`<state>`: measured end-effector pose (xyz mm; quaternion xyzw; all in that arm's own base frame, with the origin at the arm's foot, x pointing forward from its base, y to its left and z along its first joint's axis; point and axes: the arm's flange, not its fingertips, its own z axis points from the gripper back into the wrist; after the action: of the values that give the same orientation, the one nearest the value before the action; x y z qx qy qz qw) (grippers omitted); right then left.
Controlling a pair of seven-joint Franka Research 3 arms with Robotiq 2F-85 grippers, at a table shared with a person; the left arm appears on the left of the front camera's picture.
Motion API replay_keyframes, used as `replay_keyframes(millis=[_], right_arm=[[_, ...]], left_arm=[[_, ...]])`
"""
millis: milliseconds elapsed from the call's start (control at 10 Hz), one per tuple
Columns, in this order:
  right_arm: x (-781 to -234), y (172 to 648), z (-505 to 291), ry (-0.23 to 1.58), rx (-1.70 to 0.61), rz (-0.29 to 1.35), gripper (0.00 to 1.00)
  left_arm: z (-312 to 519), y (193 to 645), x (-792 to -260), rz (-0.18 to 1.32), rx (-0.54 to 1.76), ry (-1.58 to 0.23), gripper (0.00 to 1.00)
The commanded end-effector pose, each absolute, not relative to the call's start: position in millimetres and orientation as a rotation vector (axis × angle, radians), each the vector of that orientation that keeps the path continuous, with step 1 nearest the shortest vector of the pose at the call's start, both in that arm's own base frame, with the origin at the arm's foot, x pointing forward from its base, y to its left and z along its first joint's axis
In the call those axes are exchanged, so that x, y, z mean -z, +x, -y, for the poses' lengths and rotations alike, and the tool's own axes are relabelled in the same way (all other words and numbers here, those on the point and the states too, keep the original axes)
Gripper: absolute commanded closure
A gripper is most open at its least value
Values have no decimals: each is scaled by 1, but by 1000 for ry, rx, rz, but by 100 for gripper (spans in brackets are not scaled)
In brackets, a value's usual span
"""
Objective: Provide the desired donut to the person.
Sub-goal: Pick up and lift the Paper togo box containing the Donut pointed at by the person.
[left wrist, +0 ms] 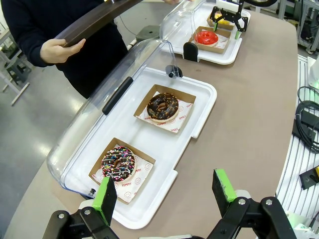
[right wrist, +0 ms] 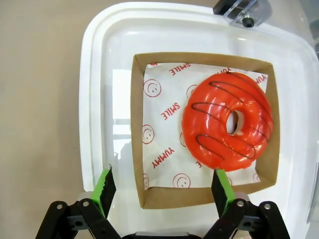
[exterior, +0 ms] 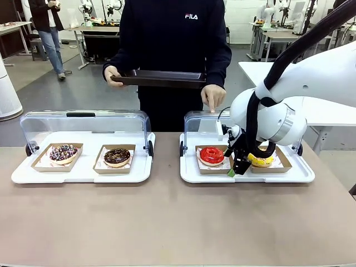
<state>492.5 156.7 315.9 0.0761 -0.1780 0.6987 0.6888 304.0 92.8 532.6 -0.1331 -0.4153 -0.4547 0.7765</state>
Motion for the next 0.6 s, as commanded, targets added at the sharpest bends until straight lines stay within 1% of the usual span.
replay_keyframes(millis=[0, 100, 200, 300, 500], right_arm=[[-313, 496, -160, 142, -1549, 387, 24], [-313, 496, -159, 143, -1548, 384, 51], [-314, 495, -160, 150, -1549, 375, 53], [-313, 496, -160, 154, -1544, 365, 100], [-314, 495, -159, 143, -1533, 338, 100]], left_arm=[[-93, 305, -532, 904, 984, -295, 0], [-93, 305, -532, 904, 984, -295, 0], [-93, 305, -532, 904, 984, -295, 0], [-93, 305, -532, 904, 984, -295, 0], [-93, 305, -532, 904, 984, -295, 0]])
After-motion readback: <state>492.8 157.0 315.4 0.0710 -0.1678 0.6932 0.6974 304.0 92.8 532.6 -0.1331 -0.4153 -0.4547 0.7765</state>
